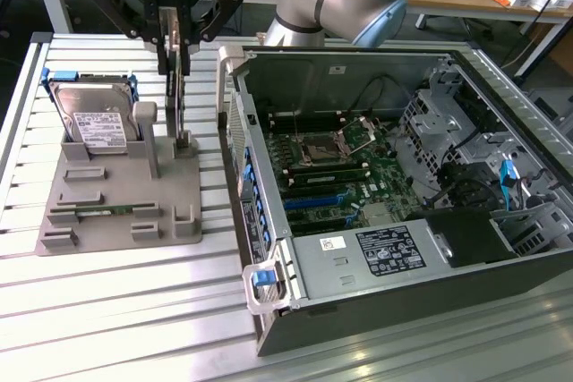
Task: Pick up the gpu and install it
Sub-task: 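Pick up the gpu and move the gpu toward the slot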
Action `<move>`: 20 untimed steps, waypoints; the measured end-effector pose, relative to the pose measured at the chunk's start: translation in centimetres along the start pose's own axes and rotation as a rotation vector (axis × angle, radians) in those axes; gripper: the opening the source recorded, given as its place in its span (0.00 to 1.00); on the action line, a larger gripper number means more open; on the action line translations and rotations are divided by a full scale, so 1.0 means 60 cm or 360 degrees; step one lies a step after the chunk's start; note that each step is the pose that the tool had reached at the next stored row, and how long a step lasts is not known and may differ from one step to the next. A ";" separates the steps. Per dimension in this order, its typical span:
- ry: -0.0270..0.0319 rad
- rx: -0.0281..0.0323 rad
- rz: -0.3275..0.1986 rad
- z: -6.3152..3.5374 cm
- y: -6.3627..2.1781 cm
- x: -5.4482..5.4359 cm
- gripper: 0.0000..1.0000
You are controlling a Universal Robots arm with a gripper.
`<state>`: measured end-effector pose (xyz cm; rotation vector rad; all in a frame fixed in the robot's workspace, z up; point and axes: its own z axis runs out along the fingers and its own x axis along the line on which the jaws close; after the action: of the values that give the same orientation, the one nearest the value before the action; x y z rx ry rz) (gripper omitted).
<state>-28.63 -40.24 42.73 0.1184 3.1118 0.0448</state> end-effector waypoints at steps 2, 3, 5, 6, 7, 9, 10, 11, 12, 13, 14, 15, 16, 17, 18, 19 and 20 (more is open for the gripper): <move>0.00001 0.00001 0.0000 -0.006 0.000 0.000 0.26; 0.00000 0.00001 0.0000 -0.008 0.000 0.000 0.26; 0.00001 0.00001 0.0000 -0.013 0.000 0.000 0.26; 0.00000 0.00001 0.0000 -0.015 0.000 0.000 0.26; 0.00001 0.00001 0.0000 -0.018 0.001 0.000 0.26; 0.00000 0.00000 0.0000 -0.024 0.001 -0.001 0.26; 0.00001 0.00001 0.0000 -0.027 0.001 -0.001 0.26; 0.00000 0.00000 0.0000 -0.027 0.001 -0.001 0.26; 0.00001 0.00001 0.0000 -0.031 0.001 -0.001 0.26; 0.00001 0.00002 0.0000 -0.033 0.001 -0.001 0.26; 0.00000 0.00001 0.0000 -0.037 0.001 -0.001 0.26; 0.00001 0.00001 0.0000 -0.040 0.001 -0.001 0.26; 0.00001 0.00001 0.0000 -0.041 0.001 -0.001 0.26; -0.00001 0.00000 0.0000 -0.041 0.001 -0.001 0.26; -0.00001 0.00000 0.0000 -0.041 0.001 -0.001 0.26; 0.00001 0.00000 0.0000 -0.041 0.001 -0.001 0.26; 0.00000 0.00000 0.0000 -0.041 0.001 -0.001 0.26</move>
<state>-28.64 -40.24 45.19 0.1184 3.1117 0.0448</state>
